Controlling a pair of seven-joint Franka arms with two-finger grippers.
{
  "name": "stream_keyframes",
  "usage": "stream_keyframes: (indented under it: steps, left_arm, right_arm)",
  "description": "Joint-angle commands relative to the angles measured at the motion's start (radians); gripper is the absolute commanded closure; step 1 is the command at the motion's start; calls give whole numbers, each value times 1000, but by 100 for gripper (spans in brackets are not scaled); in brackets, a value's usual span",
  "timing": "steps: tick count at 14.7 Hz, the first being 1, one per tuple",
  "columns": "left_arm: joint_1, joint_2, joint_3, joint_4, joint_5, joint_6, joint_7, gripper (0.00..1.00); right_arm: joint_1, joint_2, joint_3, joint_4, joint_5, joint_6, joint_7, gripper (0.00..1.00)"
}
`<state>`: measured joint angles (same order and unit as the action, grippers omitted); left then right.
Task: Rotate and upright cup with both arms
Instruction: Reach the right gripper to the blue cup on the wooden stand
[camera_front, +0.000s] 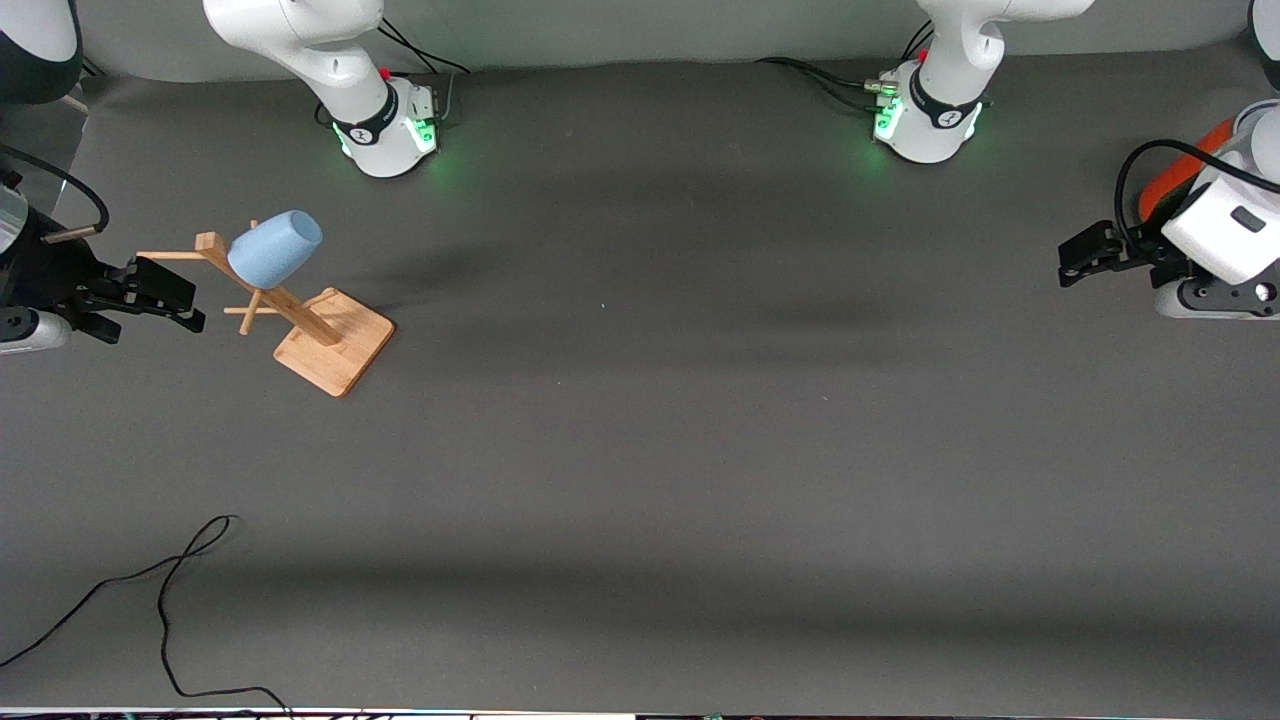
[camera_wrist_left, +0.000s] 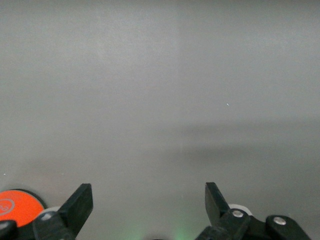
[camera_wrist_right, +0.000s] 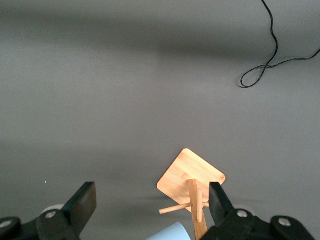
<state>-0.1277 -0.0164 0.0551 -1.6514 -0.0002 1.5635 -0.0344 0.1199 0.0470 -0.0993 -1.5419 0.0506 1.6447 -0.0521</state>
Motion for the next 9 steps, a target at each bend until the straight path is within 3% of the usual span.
stream_keyframes:
  steps: [1,6,9]
  left_arm:
    - [-3,3,2,9,11,3,14,0]
    - [-3,3,2,9,11,3,14,0]
    - [-3,3,2,9,11,3,14,0]
  right_arm:
    - [-5,5,7,9,-18,-11,-22,0]
    - [-6,-21,4,-7,-11,-104,-2,0]
    - [-8,-116,-10,-137,49,-126,231,0]
